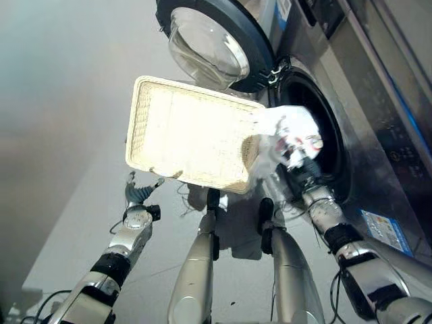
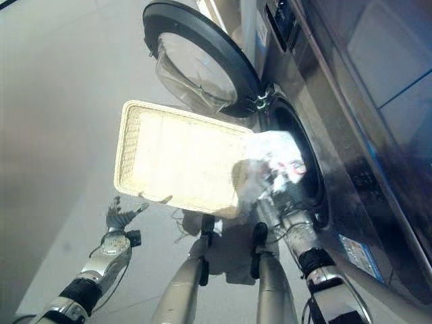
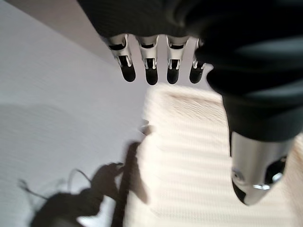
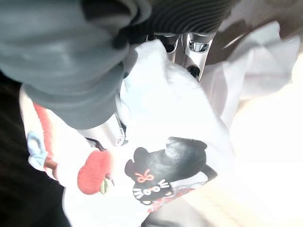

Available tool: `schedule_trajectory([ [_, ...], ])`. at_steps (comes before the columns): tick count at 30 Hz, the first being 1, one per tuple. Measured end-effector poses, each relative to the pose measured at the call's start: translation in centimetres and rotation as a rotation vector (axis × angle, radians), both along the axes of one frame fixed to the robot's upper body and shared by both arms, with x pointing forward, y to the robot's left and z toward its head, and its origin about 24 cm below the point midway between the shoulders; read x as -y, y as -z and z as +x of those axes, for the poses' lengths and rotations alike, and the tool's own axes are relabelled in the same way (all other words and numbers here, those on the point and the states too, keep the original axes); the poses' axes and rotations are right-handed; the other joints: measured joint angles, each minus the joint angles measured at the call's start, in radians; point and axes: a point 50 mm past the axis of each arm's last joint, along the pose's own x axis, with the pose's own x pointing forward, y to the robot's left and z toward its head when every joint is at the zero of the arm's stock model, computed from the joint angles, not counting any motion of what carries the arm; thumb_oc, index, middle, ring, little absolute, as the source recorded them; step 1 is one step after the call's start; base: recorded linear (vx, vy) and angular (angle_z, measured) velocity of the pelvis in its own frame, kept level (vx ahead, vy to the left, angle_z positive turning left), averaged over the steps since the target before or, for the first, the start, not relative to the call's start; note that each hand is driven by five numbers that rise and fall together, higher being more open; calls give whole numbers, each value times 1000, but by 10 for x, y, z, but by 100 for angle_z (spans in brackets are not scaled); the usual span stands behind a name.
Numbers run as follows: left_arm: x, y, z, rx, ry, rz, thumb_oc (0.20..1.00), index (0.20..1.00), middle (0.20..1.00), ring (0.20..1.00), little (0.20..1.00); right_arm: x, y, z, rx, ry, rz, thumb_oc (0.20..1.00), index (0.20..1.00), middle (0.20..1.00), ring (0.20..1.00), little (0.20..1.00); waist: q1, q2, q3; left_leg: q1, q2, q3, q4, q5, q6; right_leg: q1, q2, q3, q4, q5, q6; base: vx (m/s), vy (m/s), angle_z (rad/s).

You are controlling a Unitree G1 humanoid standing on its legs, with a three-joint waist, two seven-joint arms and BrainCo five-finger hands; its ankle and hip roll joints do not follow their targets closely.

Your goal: Put the clothes into the washing machine.

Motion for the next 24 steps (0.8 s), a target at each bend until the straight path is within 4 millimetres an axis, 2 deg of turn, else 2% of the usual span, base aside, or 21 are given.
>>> schedule_trajectory([
  [3,6,18,-14,-25,-2,-41,1000,1000,1000,1000,1000,22,-28,8,70,146,160,200,200,200,200,200,10,24,-6,-27,-9,-1,12,2,-1,-36,-11,1,33,-14,-2,56,-18,6],
  [9,5,28,-27,-23,17,-71,1000,1000,1000,1000,1000,44,-52,4,218,423,355,200,200,200,200,200,28,29,-9,-88,-24,-5,46,-7,-3,-100,-29,0,82,-29,-8,36,-42,8],
  [11,4,30,-30,-23,33,-88,1000,1000,1000,1000,1000,57,-66,-2,332,566,488,200,200,200,200,200,56,30,-10,-122,-31,-4,56,-9,0,-132,-34,6,87,-23,-9,18,-50,4],
  [14,2,33,-33,-42,46,-92,1000,1000,1000,1000,1000,74,-77,-18,437,790,644,200,200,200,200,200,96,29,-9,-158,-39,-2,67,-6,3,-165,-39,18,85,-16,-1,49,0,2],
  [18,3,39,-39,-71,76,-102,1000,1000,1000,1000,1000,82,-76,-31,404,980,759,200,200,200,200,200,102,27,-8,-161,-61,21,81,-12,40,-160,-57,34,72,-3,28,10,22,-5],
  [19,4,40,-39,-74,92,-100,1000,1000,1000,1000,1000,83,-75,-31,385,989,782,423,423,423,423,423,99,26,-7,-161,-63,26,85,-16,46,-152,-59,35,65,0,34,21,7,-6],
  [20,6,40,-39,-75,109,-99,1000,1000,1000,1000,1000,83,-73,-31,364,992,798,1000,1000,1000,1000,1000,95,26,-7,-160,-65,29,89,-18,50,-144,-61,36,56,3,39,17,-2,-3],
  [24,6,40,-39,-79,135,-101,1000,1000,1000,1000,1000,80,-70,-29,298,974,848,1000,1000,1000,1000,1000,79,25,-7,-149,-68,32,90,-20,56,-120,-68,37,30,15,55,0,0,0],
])
